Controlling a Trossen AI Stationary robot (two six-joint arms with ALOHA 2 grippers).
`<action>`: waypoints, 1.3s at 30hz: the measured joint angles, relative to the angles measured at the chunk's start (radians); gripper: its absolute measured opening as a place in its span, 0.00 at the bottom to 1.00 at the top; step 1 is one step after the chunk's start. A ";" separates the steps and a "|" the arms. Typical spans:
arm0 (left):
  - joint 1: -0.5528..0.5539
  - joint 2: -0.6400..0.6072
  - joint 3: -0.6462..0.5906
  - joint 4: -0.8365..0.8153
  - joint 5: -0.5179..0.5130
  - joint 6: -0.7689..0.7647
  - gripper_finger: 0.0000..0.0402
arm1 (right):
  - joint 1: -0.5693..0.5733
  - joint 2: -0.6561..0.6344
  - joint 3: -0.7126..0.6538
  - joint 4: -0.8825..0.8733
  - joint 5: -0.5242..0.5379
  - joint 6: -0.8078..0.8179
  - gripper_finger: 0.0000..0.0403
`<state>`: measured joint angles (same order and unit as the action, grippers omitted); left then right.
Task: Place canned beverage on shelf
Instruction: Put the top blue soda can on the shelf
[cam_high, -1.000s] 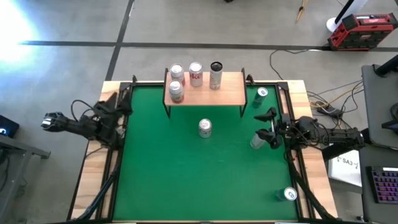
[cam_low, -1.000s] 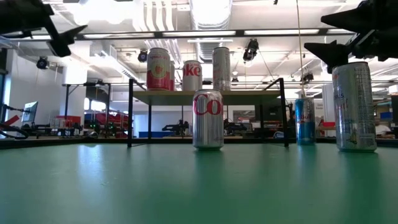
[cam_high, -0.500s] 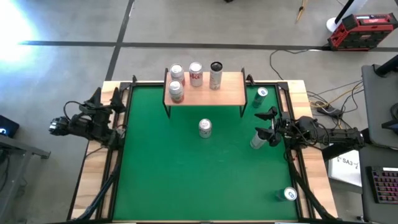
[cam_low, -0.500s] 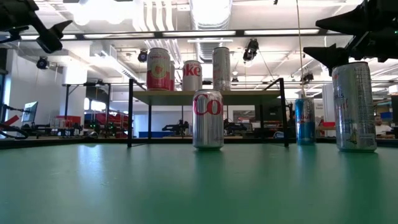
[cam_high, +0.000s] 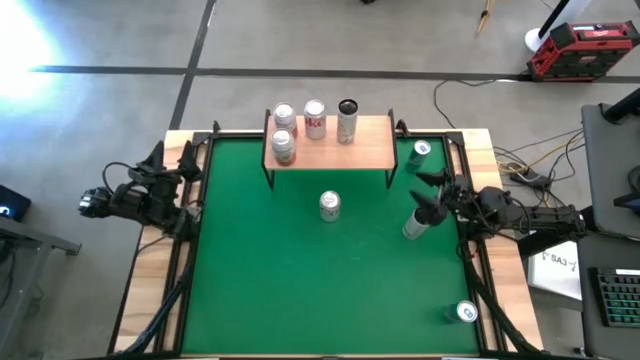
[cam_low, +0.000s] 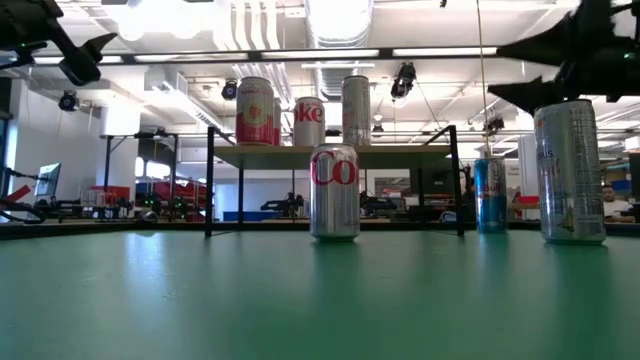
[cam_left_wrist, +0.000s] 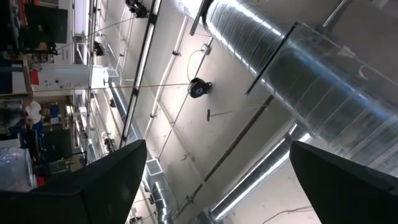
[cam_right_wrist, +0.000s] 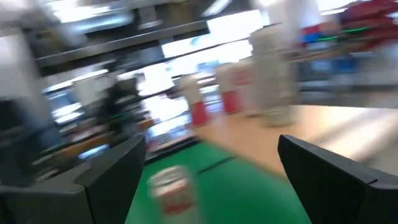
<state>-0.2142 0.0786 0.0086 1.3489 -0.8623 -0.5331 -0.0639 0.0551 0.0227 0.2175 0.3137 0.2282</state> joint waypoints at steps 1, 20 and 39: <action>0.000 -0.001 0.000 -0.005 0.000 0.000 0.95 | 0.000 0.000 0.000 -0.004 0.073 0.011 0.89; 0.000 -0.001 0.000 -0.026 0.000 0.000 0.95 | 0.000 0.370 0.401 -0.371 0.541 0.261 0.89; 0.000 -0.002 -0.001 -0.033 0.000 0.000 0.95 | -0.215 1.055 1.180 -1.592 0.278 1.131 0.89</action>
<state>-0.2142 0.0769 0.0078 1.3158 -0.8619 -0.5331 -0.2785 1.1100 1.2028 -1.3744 0.5916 1.3592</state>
